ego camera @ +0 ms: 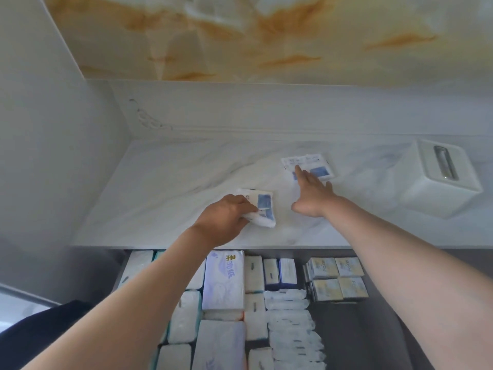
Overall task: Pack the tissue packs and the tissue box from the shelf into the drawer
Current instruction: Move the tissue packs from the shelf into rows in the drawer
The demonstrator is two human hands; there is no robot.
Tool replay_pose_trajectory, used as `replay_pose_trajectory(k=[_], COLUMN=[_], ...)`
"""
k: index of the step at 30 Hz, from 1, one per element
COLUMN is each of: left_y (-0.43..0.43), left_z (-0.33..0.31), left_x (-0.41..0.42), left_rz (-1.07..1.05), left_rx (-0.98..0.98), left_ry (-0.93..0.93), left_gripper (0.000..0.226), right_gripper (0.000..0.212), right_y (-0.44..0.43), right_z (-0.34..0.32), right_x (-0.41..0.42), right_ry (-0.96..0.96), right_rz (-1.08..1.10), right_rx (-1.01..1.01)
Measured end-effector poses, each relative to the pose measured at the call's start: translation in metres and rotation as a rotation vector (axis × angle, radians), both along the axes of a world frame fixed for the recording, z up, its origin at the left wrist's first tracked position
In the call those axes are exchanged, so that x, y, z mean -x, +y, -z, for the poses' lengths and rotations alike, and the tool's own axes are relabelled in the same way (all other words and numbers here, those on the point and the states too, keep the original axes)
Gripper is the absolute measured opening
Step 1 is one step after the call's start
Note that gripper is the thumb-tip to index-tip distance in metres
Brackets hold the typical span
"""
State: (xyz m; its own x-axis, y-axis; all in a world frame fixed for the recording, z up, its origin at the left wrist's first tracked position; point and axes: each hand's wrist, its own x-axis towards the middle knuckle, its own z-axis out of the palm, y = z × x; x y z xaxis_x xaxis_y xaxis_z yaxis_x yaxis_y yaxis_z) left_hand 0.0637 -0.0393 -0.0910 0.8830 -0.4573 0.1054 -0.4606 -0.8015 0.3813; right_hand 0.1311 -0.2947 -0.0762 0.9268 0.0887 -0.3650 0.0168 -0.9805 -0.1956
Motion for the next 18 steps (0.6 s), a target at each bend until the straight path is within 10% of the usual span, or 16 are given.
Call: replay_pose_trajectory(k=[5,11,18], left_y=[-0.006,0.005,0.016], left_z=[-0.028,-0.052,-0.072], left_x=[-0.013,-0.004,0.018], left_rz=[-0.107,-0.123,-0.294], left_rx=[0.112,0.190,0.313], left_ry=[-0.016,0.028,0.063], left_gripper=[0.020,0.021,0.024], right_gripper=[0.092,0.099,0.087], right_y=[0.019,0.023,0.029], right_z=[0.004,0.011,0.003], right_x=[0.003,0.040,0.091], right_ry=[-0.198,-0.103,-0.205], right_rz=[-0.185,-0.169,-0.374], right_rx=[0.206,-0.113,-0.002])
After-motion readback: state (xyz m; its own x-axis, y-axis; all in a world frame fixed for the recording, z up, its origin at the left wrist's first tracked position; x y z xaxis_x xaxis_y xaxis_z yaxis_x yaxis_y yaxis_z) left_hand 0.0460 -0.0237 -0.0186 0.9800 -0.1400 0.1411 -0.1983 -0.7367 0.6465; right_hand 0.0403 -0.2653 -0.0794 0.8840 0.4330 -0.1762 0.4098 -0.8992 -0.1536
